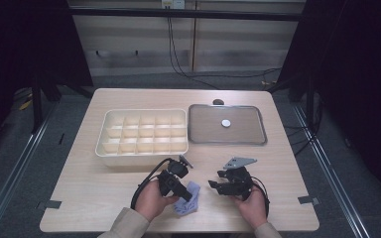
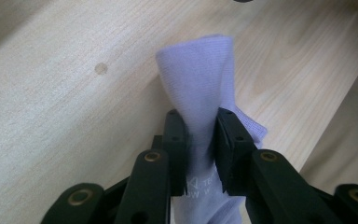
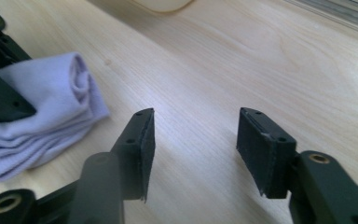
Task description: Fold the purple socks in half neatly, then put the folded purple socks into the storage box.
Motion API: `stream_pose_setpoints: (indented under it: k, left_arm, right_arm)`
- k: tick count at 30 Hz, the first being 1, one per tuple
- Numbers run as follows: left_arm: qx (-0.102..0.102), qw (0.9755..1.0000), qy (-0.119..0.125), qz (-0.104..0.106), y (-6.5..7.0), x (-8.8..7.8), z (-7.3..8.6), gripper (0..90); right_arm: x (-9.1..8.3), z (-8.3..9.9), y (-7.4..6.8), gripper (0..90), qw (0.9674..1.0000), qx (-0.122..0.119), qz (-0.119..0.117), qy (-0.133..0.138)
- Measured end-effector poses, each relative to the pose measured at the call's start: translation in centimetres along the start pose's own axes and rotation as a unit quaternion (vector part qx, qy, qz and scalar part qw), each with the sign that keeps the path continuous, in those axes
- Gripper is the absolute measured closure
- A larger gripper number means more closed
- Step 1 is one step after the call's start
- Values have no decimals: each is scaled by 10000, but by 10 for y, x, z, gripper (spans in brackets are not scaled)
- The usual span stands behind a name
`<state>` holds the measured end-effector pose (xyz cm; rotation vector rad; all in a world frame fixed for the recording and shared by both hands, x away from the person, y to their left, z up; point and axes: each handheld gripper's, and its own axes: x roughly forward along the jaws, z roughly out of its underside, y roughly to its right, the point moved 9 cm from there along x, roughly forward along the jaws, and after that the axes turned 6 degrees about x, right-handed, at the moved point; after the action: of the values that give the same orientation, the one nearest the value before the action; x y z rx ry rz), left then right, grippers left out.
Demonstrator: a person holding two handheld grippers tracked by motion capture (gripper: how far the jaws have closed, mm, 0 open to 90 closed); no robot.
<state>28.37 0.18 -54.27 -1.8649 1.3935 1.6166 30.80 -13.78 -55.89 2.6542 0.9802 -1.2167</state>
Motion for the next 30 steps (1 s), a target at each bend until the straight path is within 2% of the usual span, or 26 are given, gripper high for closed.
stream_pose_setpoints:
  k: [5, 9, 13, 17, 19, 26, 30]
  left_arm:
    - [48, 10000, -70, 6, 1, -6, 2, 765]
    - [-8, 10000, -54, -20, -3, -13, 2, 767]
    - [-13, 10000, -31, -9, -5, -19, 2, 768]
    - [-32, 10000, -37, -10, -6, -25, 2, 773]
    - [-33, 10000, -30, -3, -6, -27, 2, 800]
    - [-33, 9999, -103, 1, -8, -29, 4, 811]
    - [-21, 9999, -118, 0, -9, -28, 4, 814]
  right_arm:
    - [0, 2, 4, 382, 9999, -25, 116, -43]
    - [4, 4, 5, 310, 9998, -64, 182, -67]
    - [6, 6, 4, 287, 9997, -151, 194, -56]
    - [7, 7, 4, 252, 9990, -350, 256, -52]
    - [7, 7, 3, 247, 9988, -413, 266, -44]
    - [8, 8, 3, 225, 9986, -455, 255, 33]
    - [8, 9, 3, 213, 9988, -402, 262, 65]
